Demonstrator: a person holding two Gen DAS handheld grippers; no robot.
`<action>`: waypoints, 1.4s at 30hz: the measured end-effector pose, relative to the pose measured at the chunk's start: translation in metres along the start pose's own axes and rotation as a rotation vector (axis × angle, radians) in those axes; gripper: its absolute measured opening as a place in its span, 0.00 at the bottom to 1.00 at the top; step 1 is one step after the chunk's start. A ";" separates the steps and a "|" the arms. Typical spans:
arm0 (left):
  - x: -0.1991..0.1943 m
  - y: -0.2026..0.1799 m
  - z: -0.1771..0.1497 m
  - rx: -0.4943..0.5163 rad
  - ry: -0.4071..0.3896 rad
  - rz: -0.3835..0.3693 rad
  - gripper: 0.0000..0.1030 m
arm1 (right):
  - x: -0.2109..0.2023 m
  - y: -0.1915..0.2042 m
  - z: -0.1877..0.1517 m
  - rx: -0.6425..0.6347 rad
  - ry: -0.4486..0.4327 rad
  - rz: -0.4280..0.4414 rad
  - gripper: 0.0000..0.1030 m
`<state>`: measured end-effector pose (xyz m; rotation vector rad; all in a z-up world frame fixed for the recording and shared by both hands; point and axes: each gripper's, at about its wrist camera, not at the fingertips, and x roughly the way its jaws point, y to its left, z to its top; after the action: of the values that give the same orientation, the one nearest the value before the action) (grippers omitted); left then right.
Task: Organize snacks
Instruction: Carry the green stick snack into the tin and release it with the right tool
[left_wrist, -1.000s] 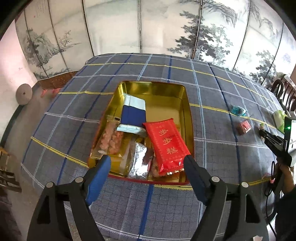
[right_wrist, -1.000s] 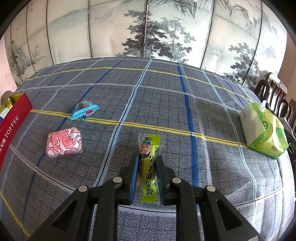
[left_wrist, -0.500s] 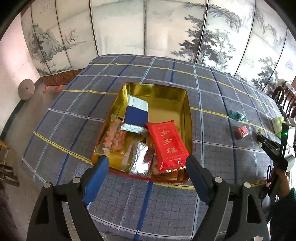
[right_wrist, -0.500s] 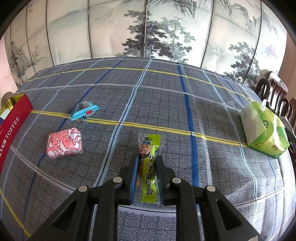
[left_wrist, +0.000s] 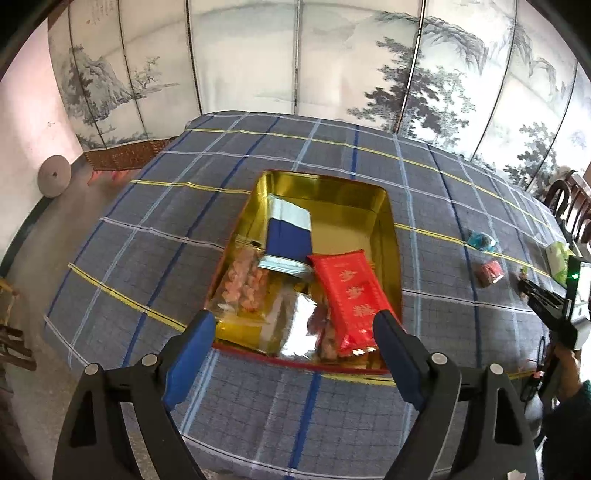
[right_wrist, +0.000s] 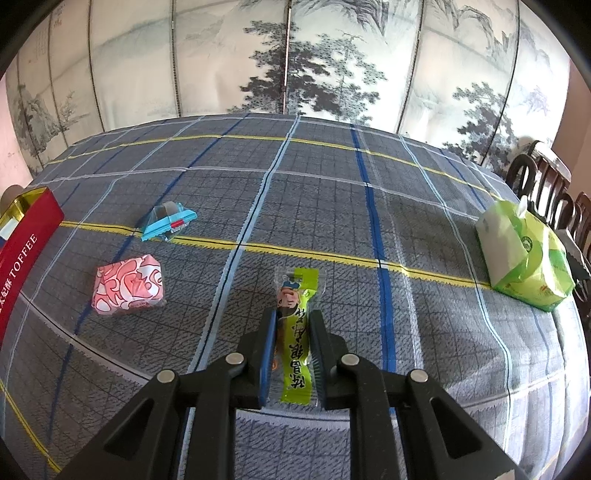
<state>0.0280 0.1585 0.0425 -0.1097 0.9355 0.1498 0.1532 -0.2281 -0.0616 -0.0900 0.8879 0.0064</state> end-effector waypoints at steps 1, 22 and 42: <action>0.002 0.002 0.000 -0.006 0.001 -0.003 0.82 | -0.002 0.002 0.001 0.004 0.001 0.000 0.17; 0.004 0.052 -0.001 -0.101 -0.015 -0.006 0.84 | -0.083 0.215 0.046 -0.117 -0.020 0.435 0.17; 0.005 0.100 -0.018 -0.168 0.016 0.052 0.84 | -0.074 0.329 0.030 -0.208 0.075 0.536 0.18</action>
<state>-0.0010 0.2544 0.0251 -0.2425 0.9410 0.2759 0.1155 0.1042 -0.0110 -0.0443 0.9625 0.5997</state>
